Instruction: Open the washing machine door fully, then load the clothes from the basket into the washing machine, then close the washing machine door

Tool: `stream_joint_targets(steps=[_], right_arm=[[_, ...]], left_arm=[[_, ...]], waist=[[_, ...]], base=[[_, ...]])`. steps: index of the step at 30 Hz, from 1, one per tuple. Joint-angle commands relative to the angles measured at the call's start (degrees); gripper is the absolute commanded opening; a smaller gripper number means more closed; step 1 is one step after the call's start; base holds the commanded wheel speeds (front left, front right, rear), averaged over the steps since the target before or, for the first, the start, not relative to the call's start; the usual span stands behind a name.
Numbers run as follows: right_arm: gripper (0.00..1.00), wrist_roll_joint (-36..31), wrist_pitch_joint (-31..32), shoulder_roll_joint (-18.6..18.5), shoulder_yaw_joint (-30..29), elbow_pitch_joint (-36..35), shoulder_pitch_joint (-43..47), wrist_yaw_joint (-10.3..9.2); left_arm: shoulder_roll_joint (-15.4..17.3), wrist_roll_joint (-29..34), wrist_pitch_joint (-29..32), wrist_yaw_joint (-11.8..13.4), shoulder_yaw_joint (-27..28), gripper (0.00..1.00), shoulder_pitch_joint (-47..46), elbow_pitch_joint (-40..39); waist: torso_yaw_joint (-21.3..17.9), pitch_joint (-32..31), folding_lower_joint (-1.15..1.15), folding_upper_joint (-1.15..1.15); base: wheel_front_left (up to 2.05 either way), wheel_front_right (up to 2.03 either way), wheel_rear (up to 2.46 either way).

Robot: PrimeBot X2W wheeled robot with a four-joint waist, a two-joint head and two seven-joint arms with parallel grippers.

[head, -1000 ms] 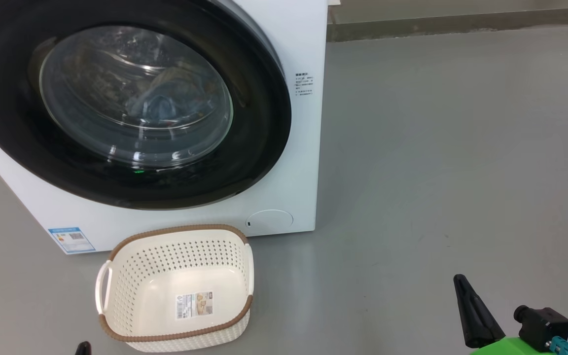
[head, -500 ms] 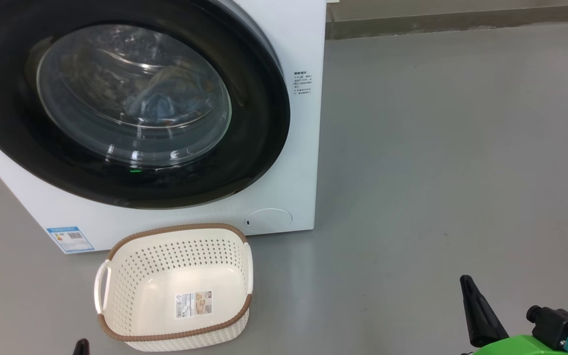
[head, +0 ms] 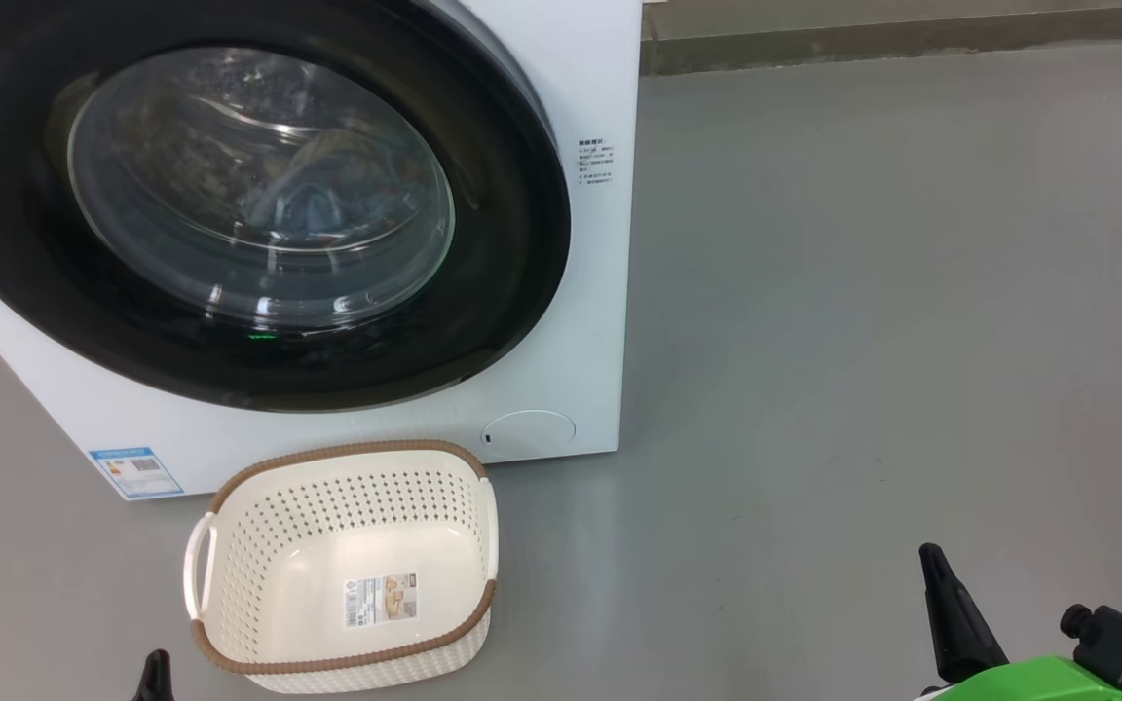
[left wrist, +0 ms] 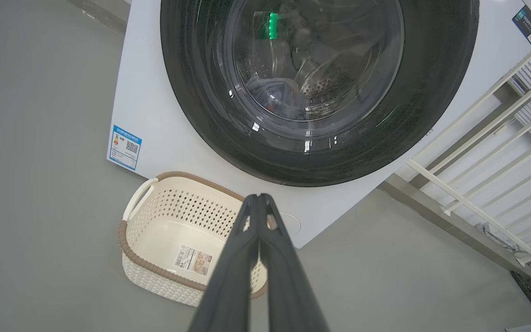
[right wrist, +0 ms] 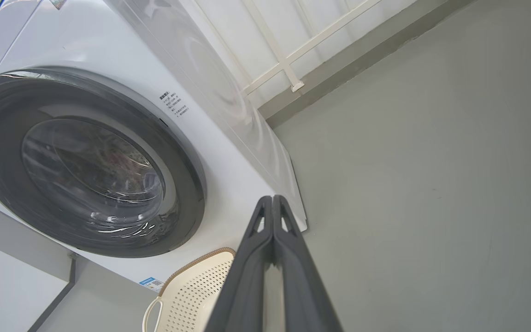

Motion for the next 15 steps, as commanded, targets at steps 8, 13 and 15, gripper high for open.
stream_joint_targets(steps=[8,13,15], right_arm=[[0.0,6.27,1.49,-0.38,-0.25,-1.13,-3.07,-0.04],[0.0,9.42,2.34,-0.4,-0.44,-1.05,-3.35,-0.04],[0.0,10.68,2.68,-0.4,-0.51,-1.02,-3.46,-0.04]], left_arm=[[0.49,-5.52,1.68,-0.06,1.36,0.0,-3.47,-0.61],[0.32,-8.46,2.5,-0.07,1.54,0.0,-4.2,-0.35],[0.25,-9.62,2.83,-0.07,1.61,0.0,-4.48,-0.24]], waist=[[-0.1,0.1,-0.01,0.0],[-0.16,0.16,-0.01,0.0],[-0.19,0.19,-0.01,0.0]], base=[[0.0,0.0,0.0],[0.0,0.0,0.0],[0.0,0.0,0.0]])
